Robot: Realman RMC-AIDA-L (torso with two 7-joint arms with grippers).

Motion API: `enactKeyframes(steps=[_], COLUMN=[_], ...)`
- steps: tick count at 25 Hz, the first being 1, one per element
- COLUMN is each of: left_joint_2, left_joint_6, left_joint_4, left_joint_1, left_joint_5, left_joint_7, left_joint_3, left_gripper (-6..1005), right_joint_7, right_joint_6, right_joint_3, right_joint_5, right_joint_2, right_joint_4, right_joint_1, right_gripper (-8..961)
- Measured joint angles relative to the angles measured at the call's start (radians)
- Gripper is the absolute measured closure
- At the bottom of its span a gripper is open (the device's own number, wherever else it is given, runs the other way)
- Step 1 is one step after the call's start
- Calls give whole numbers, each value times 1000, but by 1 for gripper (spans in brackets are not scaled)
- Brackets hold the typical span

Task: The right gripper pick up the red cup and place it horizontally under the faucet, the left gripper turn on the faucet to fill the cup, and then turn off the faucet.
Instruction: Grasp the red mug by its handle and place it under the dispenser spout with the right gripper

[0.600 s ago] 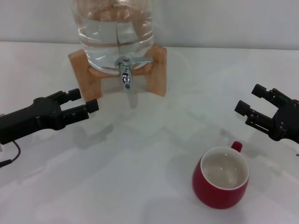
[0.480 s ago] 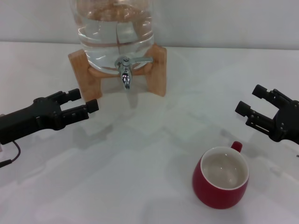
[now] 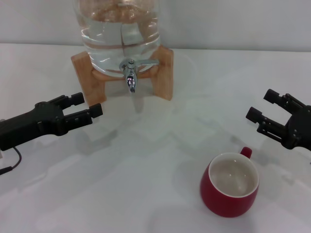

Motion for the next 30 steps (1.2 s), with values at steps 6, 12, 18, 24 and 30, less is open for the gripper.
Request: enactKeyframes(steps=[6, 12, 18, 24, 30], left_joint_2=[0, 0, 0, 0, 0], left_joint_6=[-2, -4, -15, -15, -17], left_joint_4=[0, 4, 5, 5, 5], left_joint_1=[1, 1, -3, -3, -2], left_joint_5=[0, 0, 0, 0, -1], left_joint_7=[-2, -9, -11, -12, -12], left_joint_3=[1, 5, 5, 5, 4], left_gripper=[112, 112, 112, 112, 112], right_joint_7=[-68, -168, -270, -308, -349], right_joint_6=[1, -5, -14, -49, -81], right_joint_3=[0, 3, 3, 3, 3], right_joint_5=[-43, -78, -87, -87, -88], right_joint_2=[-32, -56, -55, -58, -58], right_joint_4=[0, -30, -79, -115, -128], right_joint_1=[-5, -9, -8, 2, 3], right_gripper=[138, 140, 143, 151, 160])
